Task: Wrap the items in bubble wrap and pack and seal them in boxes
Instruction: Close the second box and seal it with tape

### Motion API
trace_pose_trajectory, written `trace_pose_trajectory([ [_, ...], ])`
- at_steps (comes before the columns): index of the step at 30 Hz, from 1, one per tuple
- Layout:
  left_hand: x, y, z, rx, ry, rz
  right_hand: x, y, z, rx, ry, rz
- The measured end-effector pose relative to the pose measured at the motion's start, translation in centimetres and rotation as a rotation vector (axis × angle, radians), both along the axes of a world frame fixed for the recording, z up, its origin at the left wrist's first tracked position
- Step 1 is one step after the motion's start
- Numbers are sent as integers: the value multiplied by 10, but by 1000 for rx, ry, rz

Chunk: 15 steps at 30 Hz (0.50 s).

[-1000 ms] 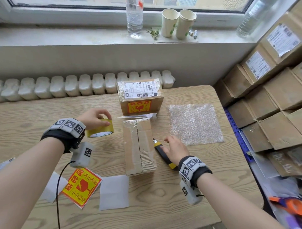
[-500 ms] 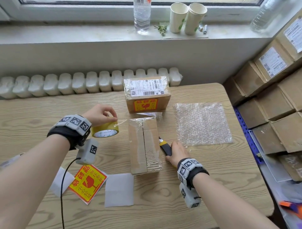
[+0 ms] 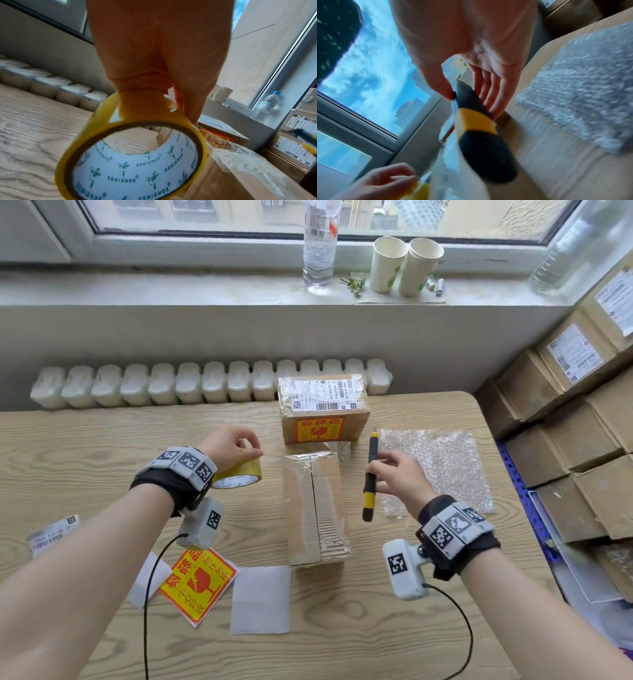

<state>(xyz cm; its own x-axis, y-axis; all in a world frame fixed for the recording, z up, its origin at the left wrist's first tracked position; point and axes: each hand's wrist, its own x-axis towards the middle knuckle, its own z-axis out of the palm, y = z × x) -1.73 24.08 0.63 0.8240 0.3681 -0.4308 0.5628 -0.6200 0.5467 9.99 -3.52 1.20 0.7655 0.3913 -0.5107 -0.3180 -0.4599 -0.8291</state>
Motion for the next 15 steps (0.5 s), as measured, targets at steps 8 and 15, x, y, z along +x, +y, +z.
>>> trace_pose_trajectory([
  [8,0,-1,-3,112,-5,0,-42,57,23,175,368,302],
  [15,0,-2,-9,123,-77,26,-63,91,5,94,438,421],
])
